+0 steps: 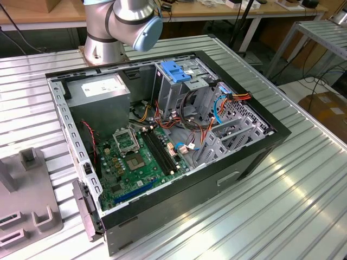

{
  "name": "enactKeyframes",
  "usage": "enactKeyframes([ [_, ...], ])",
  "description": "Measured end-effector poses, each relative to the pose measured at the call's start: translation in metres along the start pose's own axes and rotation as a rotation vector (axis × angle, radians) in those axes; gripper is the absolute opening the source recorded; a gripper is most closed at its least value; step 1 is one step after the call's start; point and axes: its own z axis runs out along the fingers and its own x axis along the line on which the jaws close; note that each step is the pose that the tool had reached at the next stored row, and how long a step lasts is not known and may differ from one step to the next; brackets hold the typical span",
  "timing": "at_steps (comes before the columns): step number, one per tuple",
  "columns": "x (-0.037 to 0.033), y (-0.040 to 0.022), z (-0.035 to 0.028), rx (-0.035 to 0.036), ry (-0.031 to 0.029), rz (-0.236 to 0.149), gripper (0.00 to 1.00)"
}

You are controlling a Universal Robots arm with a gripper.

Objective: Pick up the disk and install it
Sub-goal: 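Pick up the disk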

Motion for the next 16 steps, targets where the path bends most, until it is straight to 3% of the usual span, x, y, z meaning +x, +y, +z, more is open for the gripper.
enactKeyframes([
  [7,-0.0001,0.0000,0.0000,-0.0001,0.0001,0.000,0.45],
  [9,-0.0001,0.0000,0.0001,-0.0001,0.0001,0.000,0.37],
  [16,-0.0001,0.0000,0.0002,-0.0001,0.0001,-0.004,0.37],
])
